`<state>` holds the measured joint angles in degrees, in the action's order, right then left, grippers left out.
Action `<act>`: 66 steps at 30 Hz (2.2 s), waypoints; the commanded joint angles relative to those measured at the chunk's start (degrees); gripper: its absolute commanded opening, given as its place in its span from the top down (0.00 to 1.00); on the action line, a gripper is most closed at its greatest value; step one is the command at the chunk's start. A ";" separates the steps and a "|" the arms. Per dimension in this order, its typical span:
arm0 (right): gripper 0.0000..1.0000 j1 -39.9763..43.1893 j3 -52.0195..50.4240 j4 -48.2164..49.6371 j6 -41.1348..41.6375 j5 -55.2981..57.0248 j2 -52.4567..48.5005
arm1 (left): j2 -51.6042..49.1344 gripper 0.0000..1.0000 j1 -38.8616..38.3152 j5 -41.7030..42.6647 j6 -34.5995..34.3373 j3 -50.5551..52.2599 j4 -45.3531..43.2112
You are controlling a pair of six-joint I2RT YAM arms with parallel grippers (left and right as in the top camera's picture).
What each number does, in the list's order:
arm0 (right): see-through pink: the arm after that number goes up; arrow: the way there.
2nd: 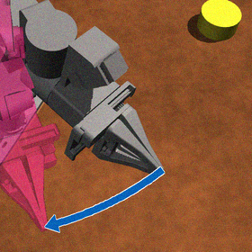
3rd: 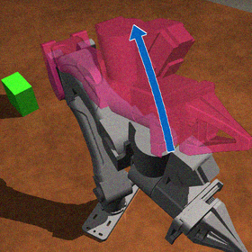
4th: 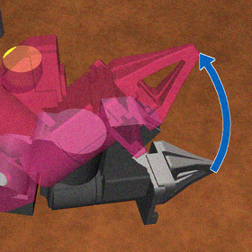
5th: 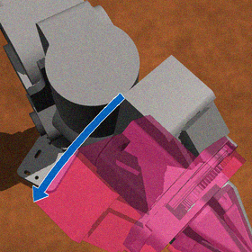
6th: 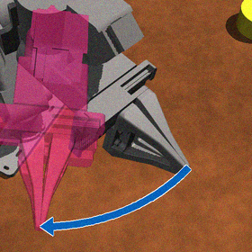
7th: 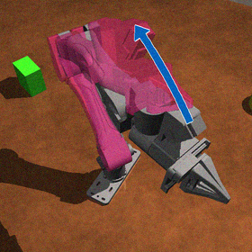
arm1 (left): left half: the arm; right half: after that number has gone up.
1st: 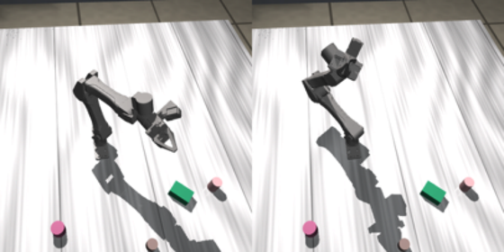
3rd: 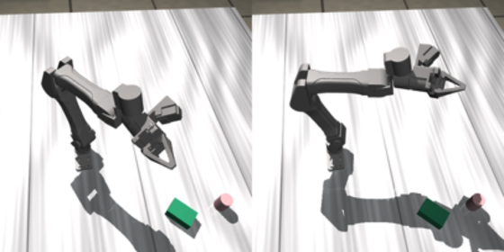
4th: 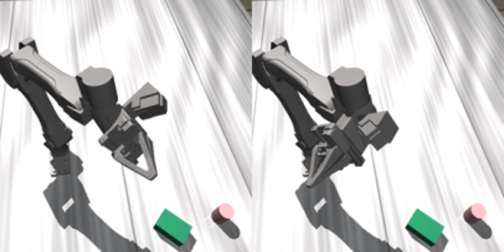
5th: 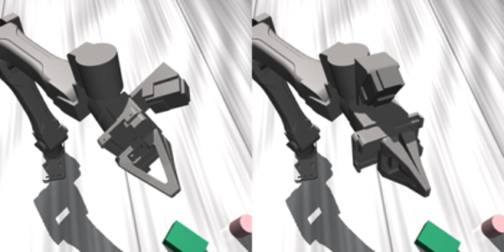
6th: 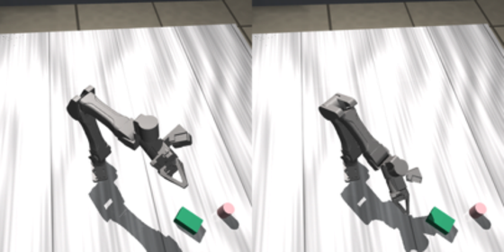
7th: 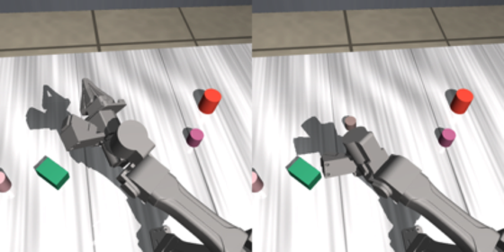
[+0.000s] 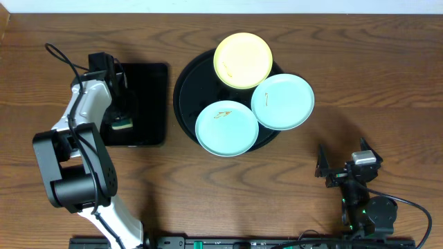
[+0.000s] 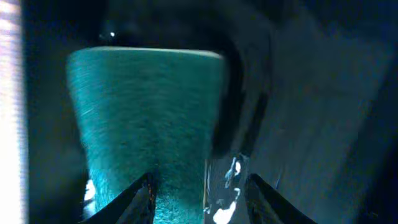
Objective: Clean dirty plates on tray and stack at the side
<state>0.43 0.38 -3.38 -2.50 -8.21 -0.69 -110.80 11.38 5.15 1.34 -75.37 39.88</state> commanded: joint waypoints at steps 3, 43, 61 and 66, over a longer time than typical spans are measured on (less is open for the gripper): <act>0.01 0.15 -0.07 -0.20 0.74 -0.63 0.31 | -0.39 0.54 -0.31 13.90 0.74 0.31 0.07; 0.01 0.15 -0.07 -0.20 0.74 -0.63 0.31 | 4.00 0.18 -0.22 1.42 -12.76 7.21 -5.97; 0.01 0.15 -0.07 -0.20 0.74 -0.63 0.31 | 2.45 0.42 -0.46 -1.51 1.46 7.23 -5.95; 0.01 0.15 -0.07 -0.20 0.74 -0.63 0.31 | 2.45 0.30 -0.46 -2.16 1.42 7.23 -7.93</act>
<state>0.43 0.38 -3.38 -2.50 -8.21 -0.69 -107.59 11.05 4.95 1.61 -68.60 32.49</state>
